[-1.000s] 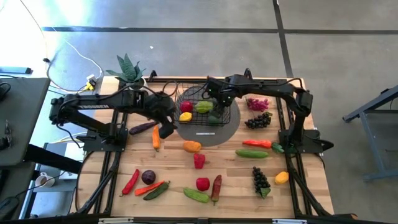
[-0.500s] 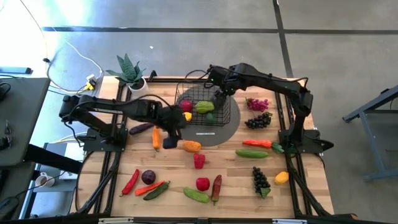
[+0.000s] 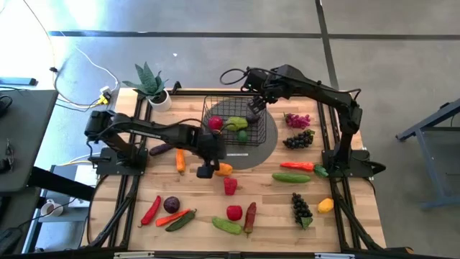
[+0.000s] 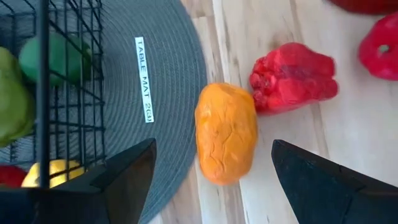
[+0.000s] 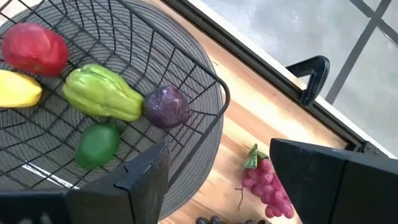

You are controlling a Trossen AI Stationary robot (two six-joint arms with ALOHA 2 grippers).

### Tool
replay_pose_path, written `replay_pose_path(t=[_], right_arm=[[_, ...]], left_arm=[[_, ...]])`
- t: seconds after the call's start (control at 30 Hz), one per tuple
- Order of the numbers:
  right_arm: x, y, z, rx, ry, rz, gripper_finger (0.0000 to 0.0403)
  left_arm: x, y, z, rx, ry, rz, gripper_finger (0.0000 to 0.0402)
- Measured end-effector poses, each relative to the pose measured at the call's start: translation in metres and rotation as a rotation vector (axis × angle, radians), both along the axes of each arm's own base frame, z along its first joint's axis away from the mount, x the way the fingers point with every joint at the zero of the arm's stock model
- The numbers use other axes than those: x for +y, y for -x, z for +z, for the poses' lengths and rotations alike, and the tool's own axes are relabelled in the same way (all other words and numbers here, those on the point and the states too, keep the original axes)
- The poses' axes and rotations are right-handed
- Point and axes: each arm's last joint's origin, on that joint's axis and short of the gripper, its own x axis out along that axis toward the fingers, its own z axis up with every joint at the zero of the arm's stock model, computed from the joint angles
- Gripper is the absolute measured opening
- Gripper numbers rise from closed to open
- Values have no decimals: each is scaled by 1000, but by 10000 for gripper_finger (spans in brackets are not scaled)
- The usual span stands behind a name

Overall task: Build produce basket
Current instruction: Put the potato into the wire basket

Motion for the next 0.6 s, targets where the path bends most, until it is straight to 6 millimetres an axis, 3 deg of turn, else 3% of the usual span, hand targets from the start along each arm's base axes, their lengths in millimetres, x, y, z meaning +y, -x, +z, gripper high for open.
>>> replay_pose_path(t=[0.37,0.6], right_arm=[[1,2,-1,-4,-13,-51,257],[1,2,-1,-11,-15,-66,257]], left_arm=[[-7,-14,-36,100,-1,-52,310],[-11,-20,-48,128,-59,-69,310]])
